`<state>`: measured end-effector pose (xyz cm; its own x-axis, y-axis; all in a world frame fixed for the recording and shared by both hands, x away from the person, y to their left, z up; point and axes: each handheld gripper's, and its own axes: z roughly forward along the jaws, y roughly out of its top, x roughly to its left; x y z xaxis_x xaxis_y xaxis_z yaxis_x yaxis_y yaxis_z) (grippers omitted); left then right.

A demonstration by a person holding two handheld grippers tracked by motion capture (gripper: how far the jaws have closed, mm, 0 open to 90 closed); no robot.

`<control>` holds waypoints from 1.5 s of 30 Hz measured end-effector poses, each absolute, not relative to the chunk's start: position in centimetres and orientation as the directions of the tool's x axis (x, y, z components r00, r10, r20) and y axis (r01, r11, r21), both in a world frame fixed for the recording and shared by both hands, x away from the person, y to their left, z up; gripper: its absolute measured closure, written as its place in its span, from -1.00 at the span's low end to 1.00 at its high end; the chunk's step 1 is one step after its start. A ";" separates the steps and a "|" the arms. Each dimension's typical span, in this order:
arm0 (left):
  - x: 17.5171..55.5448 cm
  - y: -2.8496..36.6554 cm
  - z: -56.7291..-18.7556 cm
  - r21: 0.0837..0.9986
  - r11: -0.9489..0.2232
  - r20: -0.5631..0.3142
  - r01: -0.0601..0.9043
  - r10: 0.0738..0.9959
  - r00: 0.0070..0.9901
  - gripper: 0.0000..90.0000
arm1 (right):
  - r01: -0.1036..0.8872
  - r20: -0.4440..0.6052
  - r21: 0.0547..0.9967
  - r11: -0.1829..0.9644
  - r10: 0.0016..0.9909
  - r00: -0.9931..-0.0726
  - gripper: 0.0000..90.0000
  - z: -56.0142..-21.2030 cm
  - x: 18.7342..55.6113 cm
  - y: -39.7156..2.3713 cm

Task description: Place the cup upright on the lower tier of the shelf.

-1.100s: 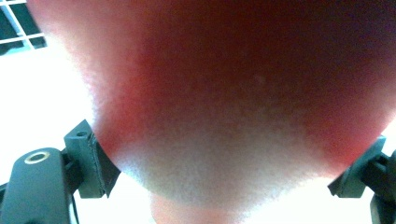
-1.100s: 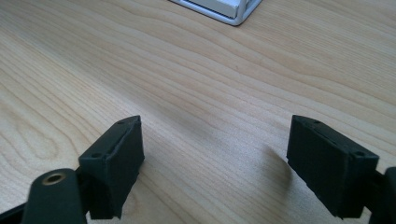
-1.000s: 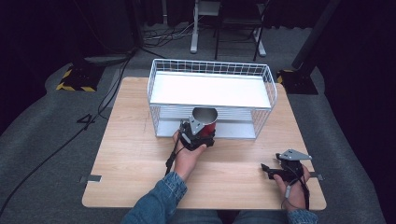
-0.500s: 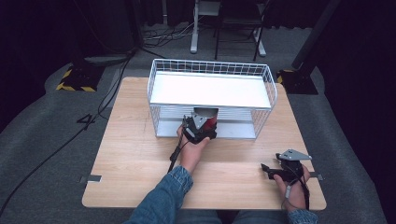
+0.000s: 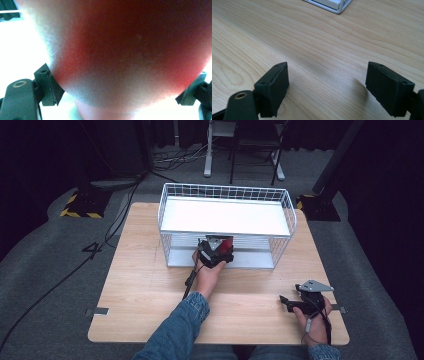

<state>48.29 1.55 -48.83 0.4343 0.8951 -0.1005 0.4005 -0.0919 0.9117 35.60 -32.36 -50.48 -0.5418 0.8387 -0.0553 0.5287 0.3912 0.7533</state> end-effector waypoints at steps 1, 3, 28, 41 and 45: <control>48.4 1.4 -48.9 0.911 -0.091 -0.101 0.401 0.895 0.434 -0.66 | 0.528 -0.056 0.753 0.391 0.839 -0.542 -0.57 -50.5 35.6 -32.4; 48.5 1.3 -49.0 0.914 -0.098 -0.093 0.393 0.893 0.440 -0.66 | 0.528 -0.057 0.753 0.392 0.839 -0.542 -0.57 -50.5 35.6 -32.3; 47.8 1.3 -49.7 0.915 -0.172 -0.028 0.366 0.876 0.481 -0.66 | 0.521 -0.068 0.755 0.399 0.838 -0.542 -0.57 -50.5 35.5 -32.3; 46.7 1.8 -49.2 0.904 -0.171 -0.032 0.391 0.887 0.461 -0.66 | 0.520 -0.069 0.755 0.399 0.837 -0.542 -0.57 -50.5 35.5 -32.3; 46.1 2.2 -48.9 0.902 -0.189 -0.019 0.388 0.881 0.473 -0.66 | 0.521 -0.067 0.755 0.398 0.837 -0.543 -0.56 -50.5 35.5 -32.3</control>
<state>46.14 2.22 -48.93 0.4730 0.8809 -0.0185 0.3881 -0.1895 0.9019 35.52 -32.30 -50.47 -0.5430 0.8370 -0.0674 0.5206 0.3985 0.7551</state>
